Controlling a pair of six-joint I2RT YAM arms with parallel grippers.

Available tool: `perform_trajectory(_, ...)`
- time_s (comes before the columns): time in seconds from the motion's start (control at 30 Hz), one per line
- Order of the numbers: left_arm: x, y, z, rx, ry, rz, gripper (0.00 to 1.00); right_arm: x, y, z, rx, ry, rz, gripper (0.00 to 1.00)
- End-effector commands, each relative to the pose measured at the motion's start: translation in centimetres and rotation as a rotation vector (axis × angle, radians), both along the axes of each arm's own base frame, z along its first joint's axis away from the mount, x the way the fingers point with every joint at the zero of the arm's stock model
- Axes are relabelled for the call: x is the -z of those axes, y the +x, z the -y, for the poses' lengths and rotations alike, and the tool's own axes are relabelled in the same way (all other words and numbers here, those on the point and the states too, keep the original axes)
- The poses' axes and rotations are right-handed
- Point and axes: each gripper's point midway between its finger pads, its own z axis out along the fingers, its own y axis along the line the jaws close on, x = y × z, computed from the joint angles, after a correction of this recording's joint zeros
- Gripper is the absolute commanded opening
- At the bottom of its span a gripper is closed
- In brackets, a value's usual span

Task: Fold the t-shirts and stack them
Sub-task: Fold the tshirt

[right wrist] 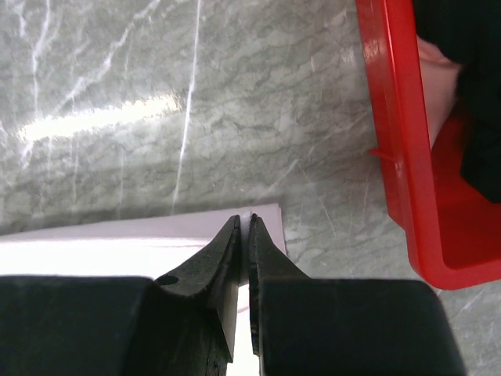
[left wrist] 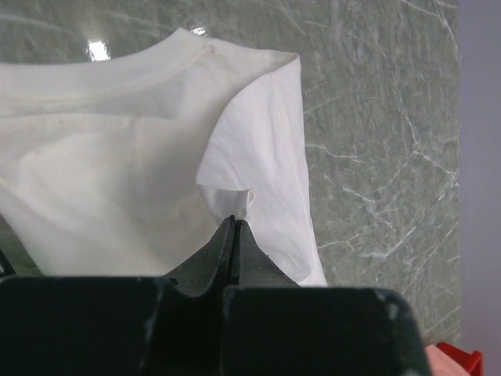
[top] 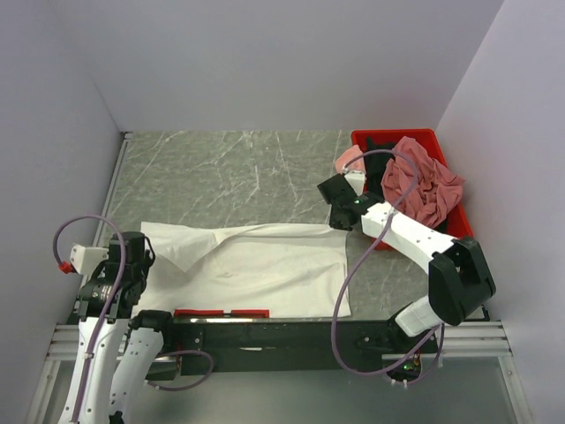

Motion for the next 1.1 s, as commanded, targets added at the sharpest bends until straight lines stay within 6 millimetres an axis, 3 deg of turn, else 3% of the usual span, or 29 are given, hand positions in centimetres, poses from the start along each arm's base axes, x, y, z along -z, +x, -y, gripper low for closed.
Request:
perform_trajectory(0.0,1.0,-1.1,0.2,-0.078,-0.081,-0.021,0.0,-0.7,-0.5,0.3,-0.015,0.005,0.034,0.07)
perform_trajectory(0.27,0.7,-3.1,-1.0,-0.238,-0.143,0.099,0.0,1.4,-2.9,0.4,-0.063,0.035,0.015,0.08)
perform_trajectory(0.63,1.7,-3.9,-1.1,-0.299,-0.171,0.056,0.0,4.7,-5.8,1.0,-0.062,0.065,-0.02,0.18)
perform_trajectory(0.7,1.5,-4.3,-1.2,-0.317,-0.179,0.053,0.0,5.0,-6.1,1.1,-0.059,0.069,-0.026,0.23)
perform_trajectory(0.77,1.3,-4.6,-1.3,-0.324,-0.183,0.06,0.0,5.0,-6.2,1.1,-0.062,0.07,-0.026,0.37)
perform_trajectory(0.83,1.0,-4.6,-1.2,-0.311,-0.186,0.076,0.01,4.8,-6.3,1.1,-0.065,0.071,-0.021,0.43)
perform_trajectory(0.9,0.9,-4.7,-1.0,-0.302,-0.194,0.085,0.05,4.1,-6.1,1.0,-0.069,0.084,-0.003,0.53)
perform_trajectory(0.97,0.7,-4.7,-1.0,-0.291,-0.195,0.093,0.03,3.0,-6.0,0.8,-0.075,0.104,0.022,0.6)
perform_trajectory(1.07,0.7,-4.8,-0.8,-0.285,-0.2,0.096,0.09,1.3,-5.7,0.2,-0.103,0.143,0.066,0.66)
